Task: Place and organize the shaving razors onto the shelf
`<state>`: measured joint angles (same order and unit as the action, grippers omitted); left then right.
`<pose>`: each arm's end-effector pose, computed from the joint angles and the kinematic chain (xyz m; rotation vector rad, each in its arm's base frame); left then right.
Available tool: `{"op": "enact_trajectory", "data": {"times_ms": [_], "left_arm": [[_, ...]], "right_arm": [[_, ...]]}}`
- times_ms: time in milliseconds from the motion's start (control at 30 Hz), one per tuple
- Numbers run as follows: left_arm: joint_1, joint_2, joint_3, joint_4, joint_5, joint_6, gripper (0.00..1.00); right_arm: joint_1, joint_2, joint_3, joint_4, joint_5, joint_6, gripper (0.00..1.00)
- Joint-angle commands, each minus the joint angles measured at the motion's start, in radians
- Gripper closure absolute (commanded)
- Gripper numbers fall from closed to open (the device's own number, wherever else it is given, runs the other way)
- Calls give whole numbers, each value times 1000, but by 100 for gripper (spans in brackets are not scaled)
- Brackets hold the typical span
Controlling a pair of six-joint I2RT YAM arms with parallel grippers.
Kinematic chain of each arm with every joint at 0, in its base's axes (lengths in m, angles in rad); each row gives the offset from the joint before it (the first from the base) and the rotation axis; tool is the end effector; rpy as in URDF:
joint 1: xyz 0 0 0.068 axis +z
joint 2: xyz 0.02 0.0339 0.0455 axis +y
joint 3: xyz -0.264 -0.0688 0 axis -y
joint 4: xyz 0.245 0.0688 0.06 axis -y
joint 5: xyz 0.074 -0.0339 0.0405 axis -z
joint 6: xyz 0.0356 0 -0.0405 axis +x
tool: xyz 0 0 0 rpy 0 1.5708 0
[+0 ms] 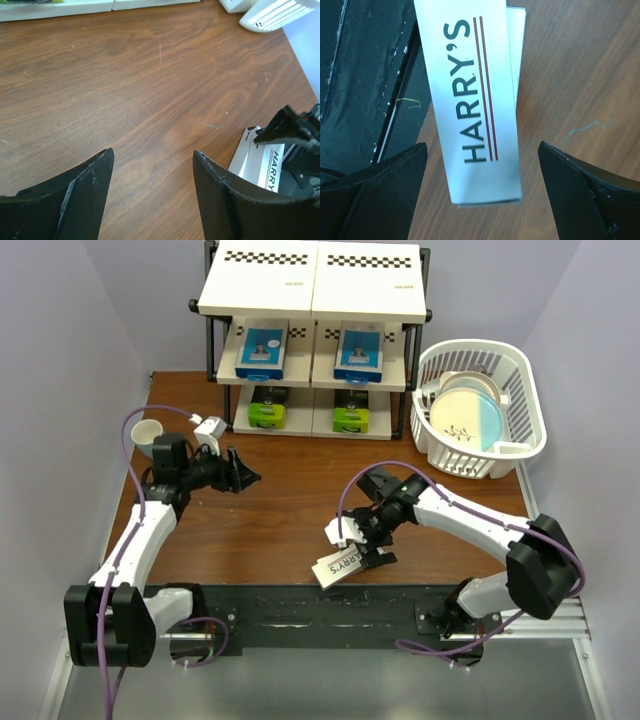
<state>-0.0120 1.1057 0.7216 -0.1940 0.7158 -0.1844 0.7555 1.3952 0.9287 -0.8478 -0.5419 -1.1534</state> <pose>0.2354 -0.0262 0.2582 0.2396 2.0988 -0.8805 0.1666 0.1822 0.2158 -2.2677 1.4875 0.6689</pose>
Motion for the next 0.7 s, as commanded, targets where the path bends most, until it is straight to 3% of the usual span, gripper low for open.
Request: {"op": "enact_trajectory", "data": {"times_ms": [0, 133, 333, 367, 400, 667], "left_arm": [[52, -29, -4, 53, 50, -49, 31], [69, -24, -7, 76, 59, -67, 31], [84, -9, -14, 123, 68, -104, 32], [87, -3, -14, 137, 74, -115, 32], [90, 0, -13, 140, 77, -116, 32], [92, 16, -1, 180, 74, -148, 32]], "right_arm": [[21, 40, 21, 39, -26, -8, 4], [25, 64, 33, 35, -20, -15, 10], [33, 71, 33, 44, -18, 26, 32], [31, 45, 44, 52, -16, 75, 40], [31, 31, 53, 65, -15, 104, 42], [30, -107, 302, 242, 131, 505, 46]]}}
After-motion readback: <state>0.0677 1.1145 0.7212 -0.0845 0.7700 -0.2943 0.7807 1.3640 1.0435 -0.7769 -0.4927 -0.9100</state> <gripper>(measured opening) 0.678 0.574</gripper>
